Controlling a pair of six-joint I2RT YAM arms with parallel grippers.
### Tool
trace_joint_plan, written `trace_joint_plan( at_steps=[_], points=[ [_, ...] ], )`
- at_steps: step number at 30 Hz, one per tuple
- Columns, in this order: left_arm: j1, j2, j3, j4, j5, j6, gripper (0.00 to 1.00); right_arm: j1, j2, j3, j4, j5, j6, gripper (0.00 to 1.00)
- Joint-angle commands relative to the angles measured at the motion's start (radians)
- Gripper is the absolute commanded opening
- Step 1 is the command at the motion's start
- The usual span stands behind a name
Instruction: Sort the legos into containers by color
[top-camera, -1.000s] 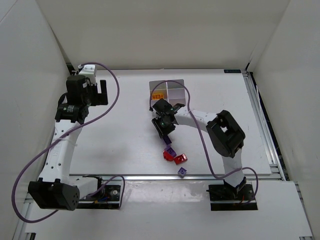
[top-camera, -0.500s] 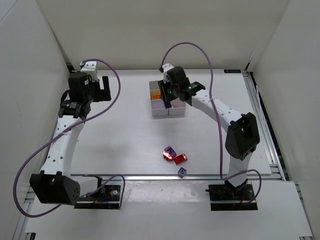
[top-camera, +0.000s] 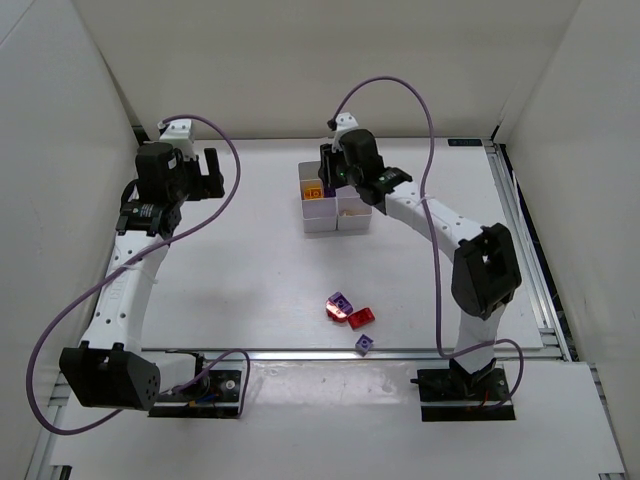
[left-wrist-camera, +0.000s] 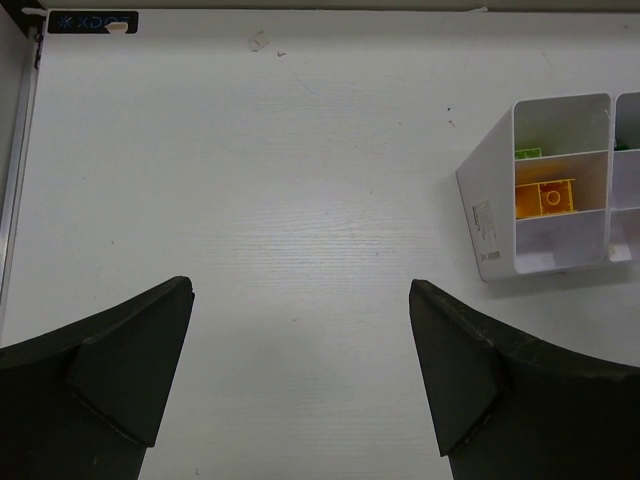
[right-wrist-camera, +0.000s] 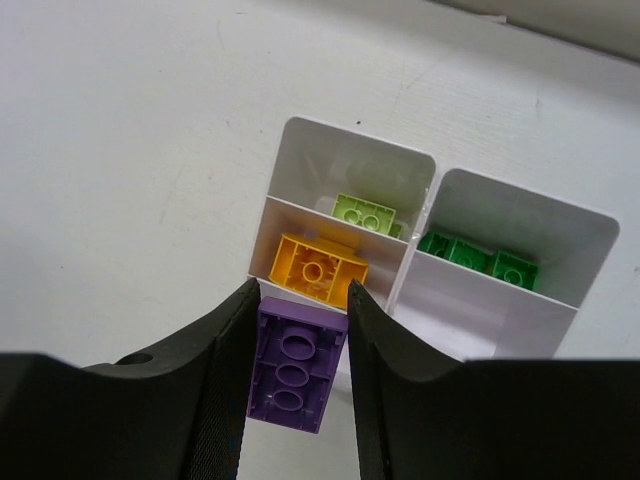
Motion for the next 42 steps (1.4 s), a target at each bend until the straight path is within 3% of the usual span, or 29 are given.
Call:
trace_joint_plan(
  at_steps=[1, 11, 22, 37, 42],
  points=[
    [0.004, -0.019, 0.007, -0.005, 0.017, -0.013, 0.99, 0.039, 0.006, -0.032, 0.162, 0.057, -0.039, 0.0],
    [0.004, -0.015, 0.014, -0.033, 0.029, 0.007, 0.99, 0.128, 0.002, -0.164, 0.368, 0.147, -0.257, 0.0],
    [0.004, -0.001, 0.003, -0.039, 0.031, 0.015, 1.0, 0.137, -0.037, -0.403, 0.661, 0.023, -0.538, 0.0],
    [0.004, 0.016, -0.001, -0.042, 0.04, 0.027, 0.99, 0.131, 0.018, -0.358, 0.73, 0.051, -0.546, 0.0],
    [0.004, 0.023, 0.007, -0.042, 0.039, 0.031, 0.99, 0.067, 0.019, -0.287, 0.669, 0.118, -0.46, 0.0]
  ],
)
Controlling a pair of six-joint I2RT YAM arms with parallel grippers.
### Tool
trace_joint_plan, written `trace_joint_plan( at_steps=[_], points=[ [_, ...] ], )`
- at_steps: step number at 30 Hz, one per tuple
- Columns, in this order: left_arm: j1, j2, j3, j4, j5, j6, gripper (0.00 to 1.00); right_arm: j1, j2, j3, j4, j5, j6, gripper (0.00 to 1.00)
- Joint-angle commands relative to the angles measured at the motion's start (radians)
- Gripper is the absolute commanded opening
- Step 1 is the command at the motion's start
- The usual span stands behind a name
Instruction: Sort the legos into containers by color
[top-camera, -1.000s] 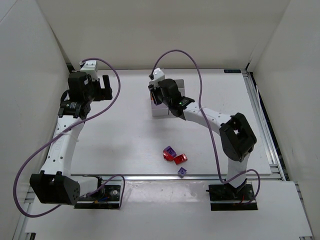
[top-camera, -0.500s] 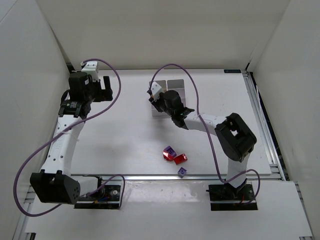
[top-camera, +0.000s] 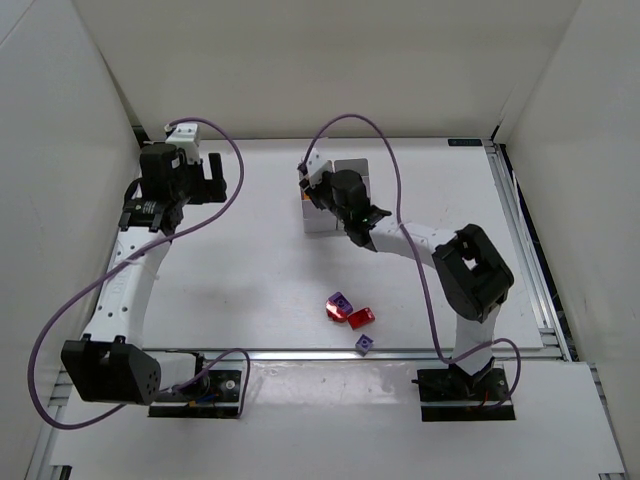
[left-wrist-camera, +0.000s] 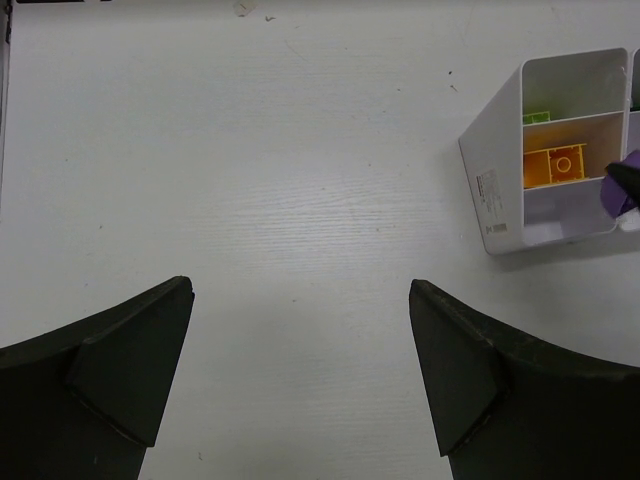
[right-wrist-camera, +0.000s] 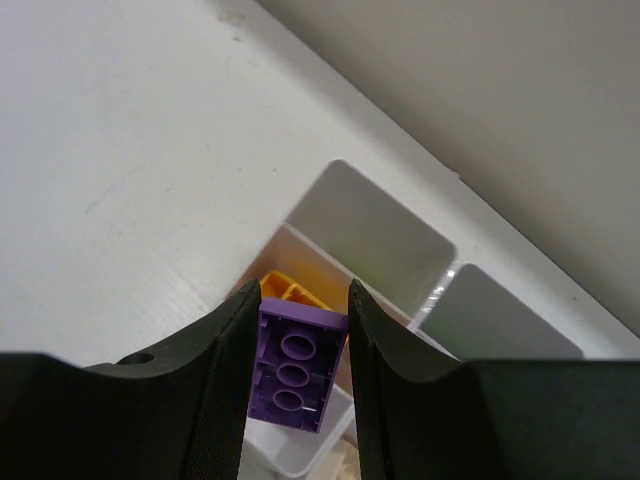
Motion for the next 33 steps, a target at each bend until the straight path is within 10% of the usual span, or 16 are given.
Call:
trace_joint_plan(
  at_steps=[1, 28, 33],
  points=[
    [0.004, -0.004, 0.007, -0.001, 0.011, 0.004, 0.99, -0.062, 0.007, 0.097, -0.014, 0.084, 0.079, 0.0],
    [0.004, 0.087, 0.06, 0.008, 0.068, -0.01, 0.99, -0.237, 0.084, 0.177, -0.191, 0.141, 0.36, 0.0],
    [0.004, 0.096, 0.066, 0.01, 0.066, -0.008, 0.99, -0.24, 0.087, 0.166, -0.188, 0.118, 0.351, 0.27]
  ],
)
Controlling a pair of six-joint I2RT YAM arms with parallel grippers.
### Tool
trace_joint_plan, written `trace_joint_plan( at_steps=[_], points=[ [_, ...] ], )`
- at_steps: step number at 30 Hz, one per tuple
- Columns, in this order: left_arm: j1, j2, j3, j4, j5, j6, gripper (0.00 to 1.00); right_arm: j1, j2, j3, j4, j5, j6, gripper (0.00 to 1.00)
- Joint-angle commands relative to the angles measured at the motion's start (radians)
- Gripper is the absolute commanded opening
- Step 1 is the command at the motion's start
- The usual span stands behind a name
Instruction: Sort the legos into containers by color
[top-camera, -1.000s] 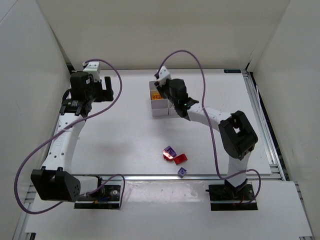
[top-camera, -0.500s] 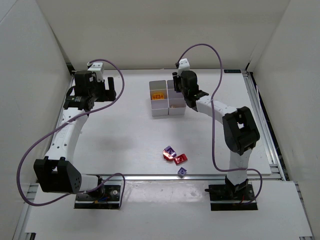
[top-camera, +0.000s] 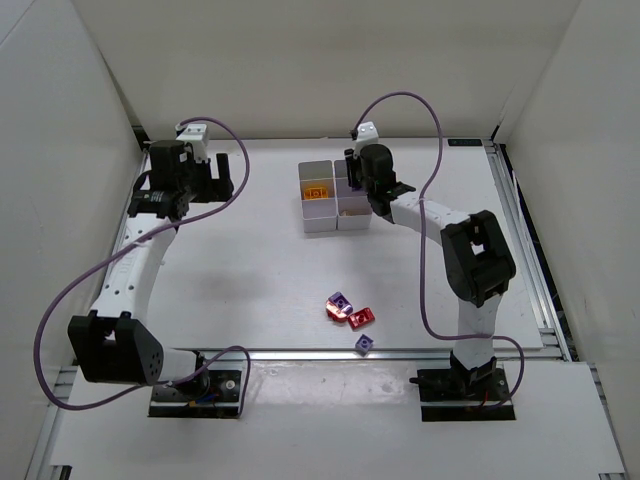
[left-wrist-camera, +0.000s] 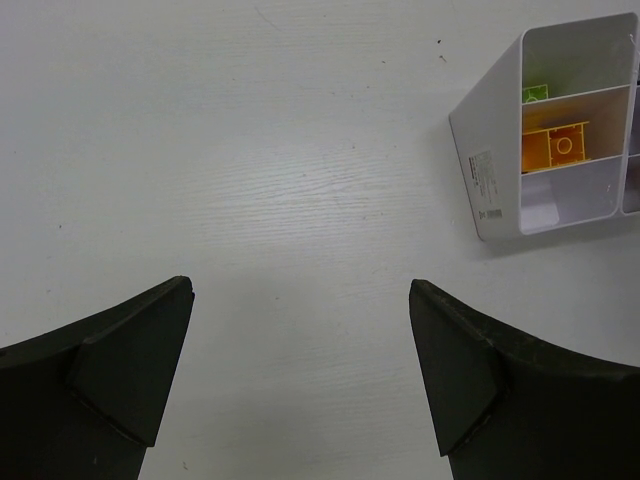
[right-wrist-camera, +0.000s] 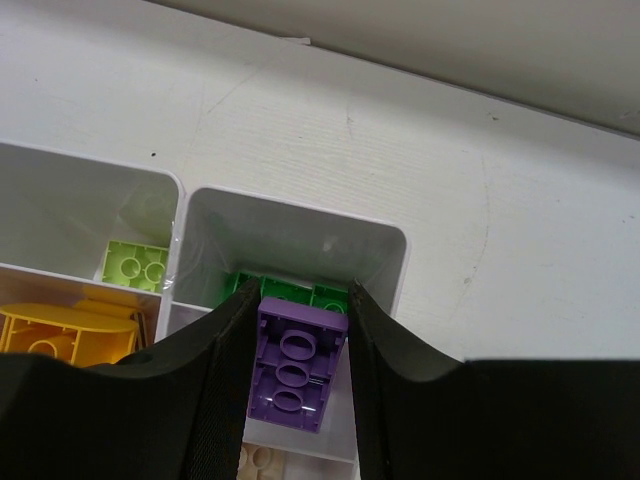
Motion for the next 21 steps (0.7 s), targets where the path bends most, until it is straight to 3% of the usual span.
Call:
trace_joint_plan(
  at_steps=[1, 9, 17, 21],
  points=[
    [0.004, 0.0, 0.046, 0.008, 0.017, -0.005, 0.99, -0.008, 0.006, 0.01, 0.037, -0.015, 0.014, 0.32],
    [0.004, 0.013, 0.054, 0.01, 0.028, -0.008, 0.99, -0.01, -0.004, 0.012, 0.031, -0.035, 0.015, 0.57],
    [0.0, 0.02, 0.06, 0.01, 0.043, -0.011, 0.99, -0.01, -0.085, -0.019, 0.025, -0.069, -0.043, 0.6],
    [-0.002, 0.016, 0.057, 0.013, 0.052, -0.016, 0.99, -0.008, -0.194, -0.024, -0.131, -0.214, -0.075, 0.57]
  ],
)
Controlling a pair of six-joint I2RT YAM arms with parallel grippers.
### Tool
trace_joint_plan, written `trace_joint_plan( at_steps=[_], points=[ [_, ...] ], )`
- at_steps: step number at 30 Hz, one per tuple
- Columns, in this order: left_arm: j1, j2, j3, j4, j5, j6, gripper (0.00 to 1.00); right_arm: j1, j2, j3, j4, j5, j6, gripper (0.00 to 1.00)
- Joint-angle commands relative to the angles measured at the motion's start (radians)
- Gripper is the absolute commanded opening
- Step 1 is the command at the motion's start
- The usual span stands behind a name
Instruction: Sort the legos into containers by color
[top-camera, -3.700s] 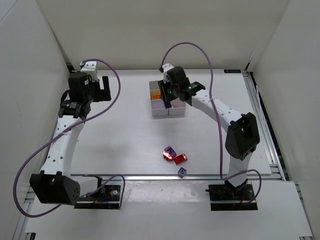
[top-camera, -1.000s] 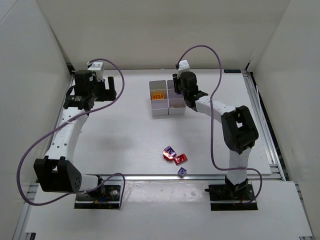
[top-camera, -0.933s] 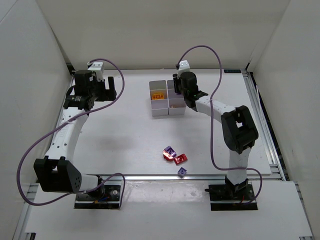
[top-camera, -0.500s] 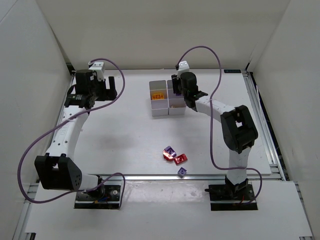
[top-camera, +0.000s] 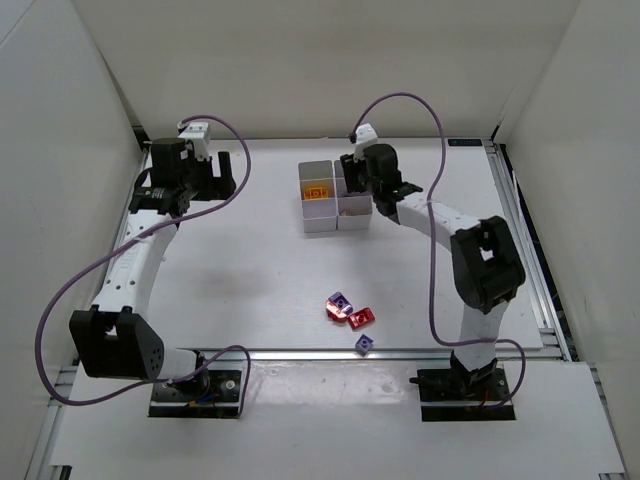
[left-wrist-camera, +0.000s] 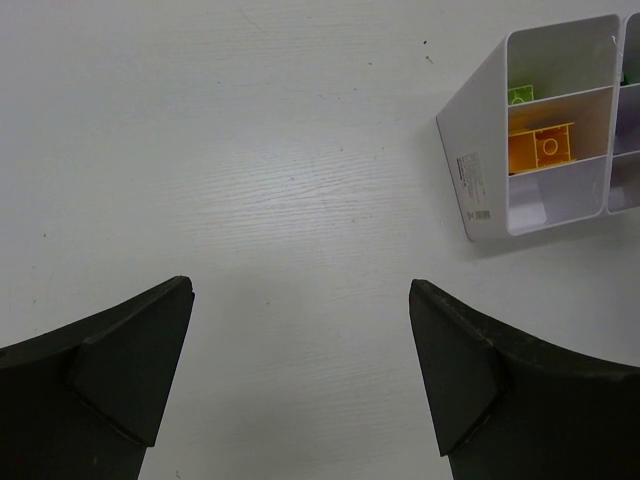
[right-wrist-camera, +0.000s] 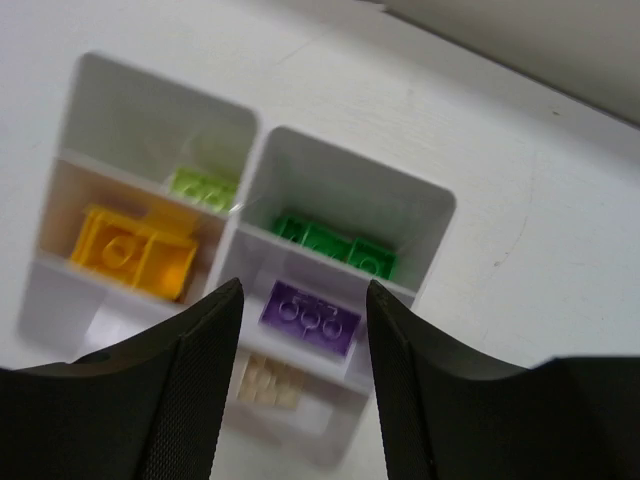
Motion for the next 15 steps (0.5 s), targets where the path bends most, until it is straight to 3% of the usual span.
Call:
trace_joint_plan(
  at_steps=[1, 3, 5, 6, 8, 10, 15],
  points=[
    [-0.003, -0.014, 0.036, 0.014, 0.03, -0.01, 0.99, -0.006, -0.208, 0.005, -0.198, -0.289, -0.076, 0.56],
    [-0.003, -0.019, 0.032, 0.014, 0.03, 0.001, 0.99, -0.015, -0.318, -0.019, -0.313, -0.483, -0.153, 0.58],
    [-0.003, -0.021, 0.031, 0.013, 0.03, 0.007, 0.99, -0.018, -0.367, -0.031, -0.503, -0.815, -0.245, 0.63],
    [-0.003, -0.021, 0.031, 0.014, 0.03, 0.007, 0.99, -0.018, -0.383, -0.031, -0.578, -0.891, -0.286, 0.64],
    [-0.003, -0.024, 0.025, 0.013, 0.03, 0.005, 0.99, 0.0, -0.368, -0.016, -0.812, -0.967, -0.337, 0.64],
    [-0.005, -0.028, 0.017, 0.013, 0.033, -0.002, 0.99, 0.005, -0.389, -0.071, -0.88, -1.03, -0.404, 0.64],
    [-0.005, -0.063, -0.01, 0.014, 0.079, 0.014, 0.99, 0.097, -0.413, -0.209, -0.957, -0.983, -0.701, 0.66]
  ],
)
